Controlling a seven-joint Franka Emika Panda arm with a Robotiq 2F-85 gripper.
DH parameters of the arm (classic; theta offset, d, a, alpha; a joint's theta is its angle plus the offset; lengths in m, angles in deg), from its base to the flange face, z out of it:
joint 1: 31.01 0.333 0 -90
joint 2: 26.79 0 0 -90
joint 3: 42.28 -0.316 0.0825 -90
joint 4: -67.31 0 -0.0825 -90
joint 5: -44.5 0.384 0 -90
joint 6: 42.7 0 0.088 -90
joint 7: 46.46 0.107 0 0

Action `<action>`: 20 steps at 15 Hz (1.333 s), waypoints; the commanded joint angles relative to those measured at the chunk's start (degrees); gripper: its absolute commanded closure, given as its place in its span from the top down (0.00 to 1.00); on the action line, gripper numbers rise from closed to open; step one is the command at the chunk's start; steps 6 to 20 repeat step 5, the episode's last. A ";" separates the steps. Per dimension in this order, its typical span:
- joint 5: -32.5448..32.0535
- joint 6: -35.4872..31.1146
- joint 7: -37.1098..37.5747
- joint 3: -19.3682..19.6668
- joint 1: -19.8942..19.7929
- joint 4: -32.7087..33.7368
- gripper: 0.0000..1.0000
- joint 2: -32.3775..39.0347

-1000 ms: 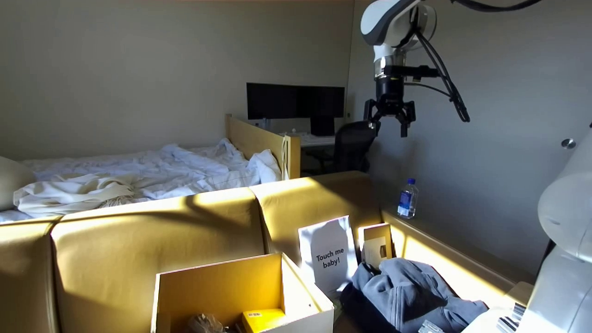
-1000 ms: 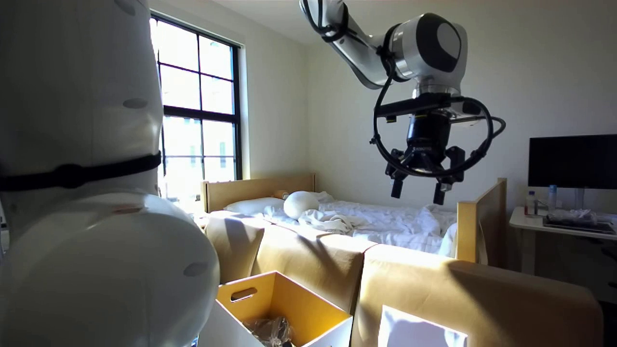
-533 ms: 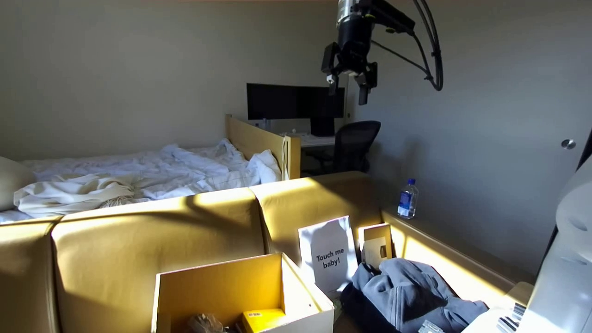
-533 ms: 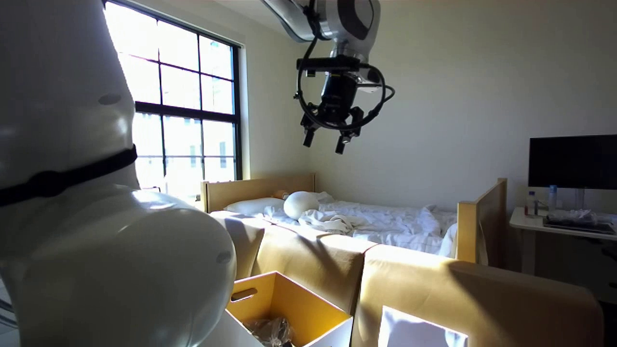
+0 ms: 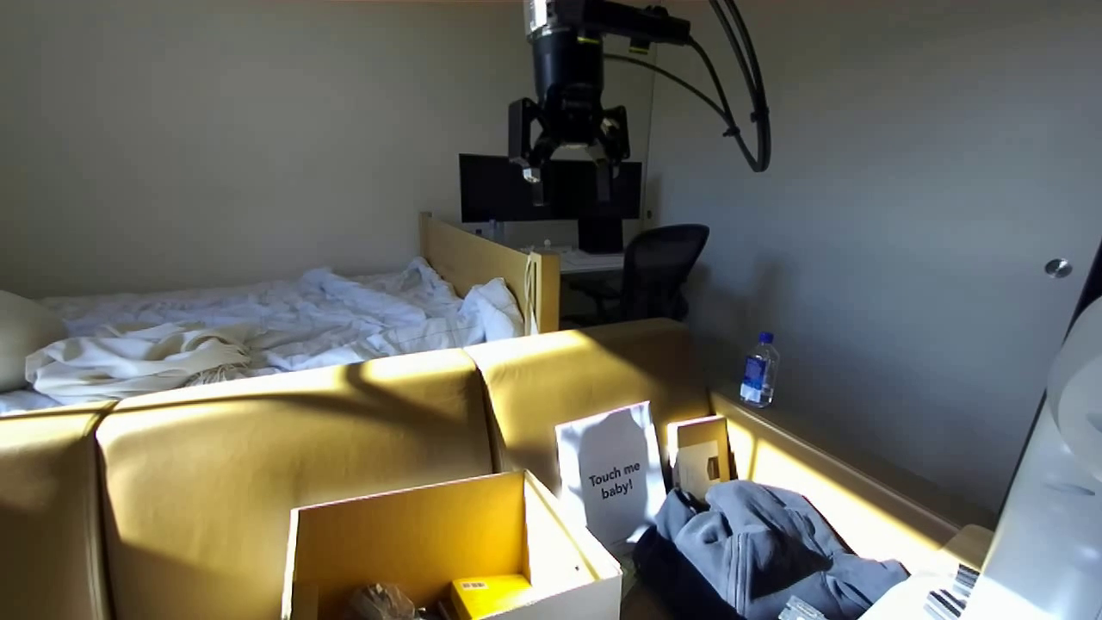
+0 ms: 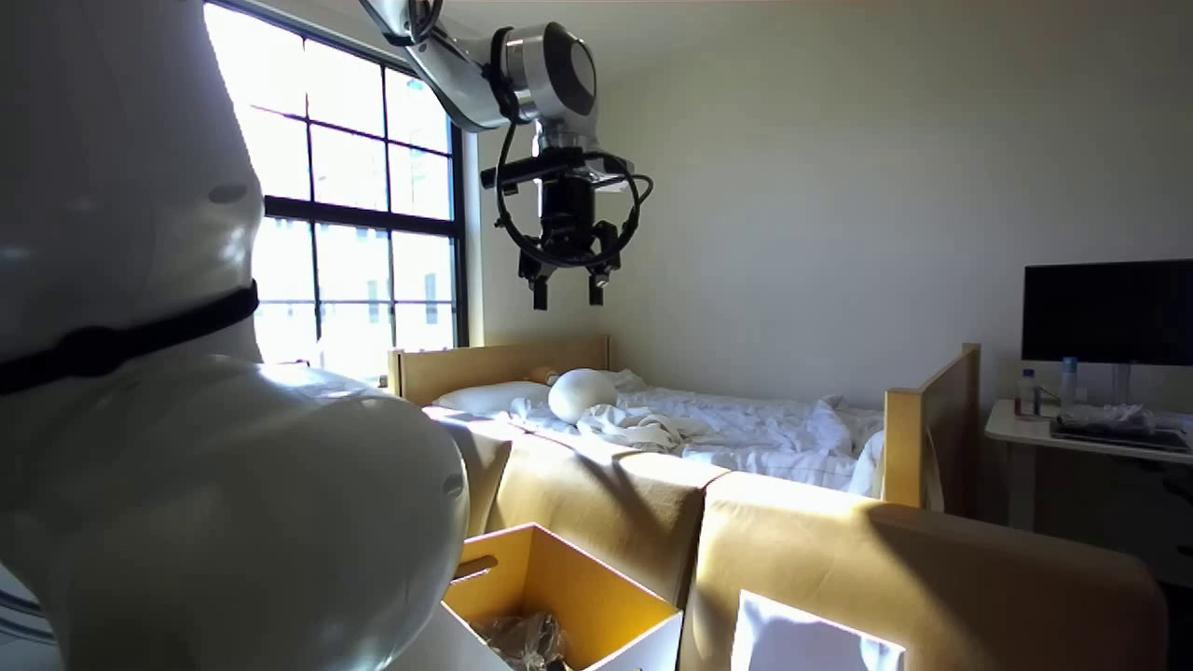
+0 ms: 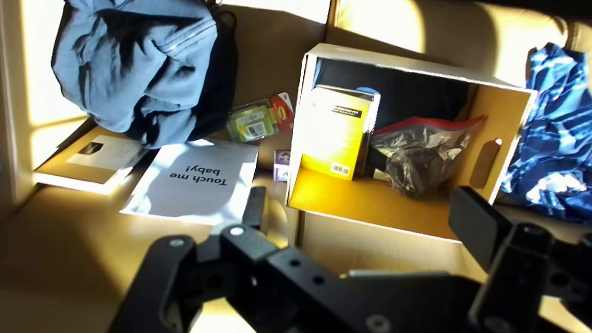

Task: Remove the jumper from the box

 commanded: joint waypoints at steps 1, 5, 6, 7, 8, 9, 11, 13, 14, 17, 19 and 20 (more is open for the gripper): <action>-4.50 -2.43 8.55 -1.98 0.24 -1.15 1.00 0.27; -3.33 -1.17 6.91 -1.52 0.70 -0.02 1.00 0.92; -3.33 -1.17 6.91 -1.52 0.70 -0.02 1.00 0.92; -3.33 -1.17 6.91 -1.52 0.70 -0.02 1.00 0.92; -3.33 -1.17 6.91 -1.52 0.70 -0.02 1.00 0.92; -3.33 -1.17 6.91 -1.52 0.70 -0.02 1.00 0.92; -3.33 -1.17 6.91 -1.52 0.70 -0.02 1.00 0.92; -3.33 -1.17 6.91 -1.52 0.70 -0.02 1.00 0.92; -3.33 -1.17 6.91 -1.52 0.70 -0.02 1.00 0.92; -3.33 -1.17 6.91 -1.52 0.70 -0.02 1.00 0.92; -3.33 -1.17 6.91 -1.52 0.70 -0.02 1.00 0.92; -3.33 -1.17 6.91 -1.52 0.70 -0.02 1.00 0.92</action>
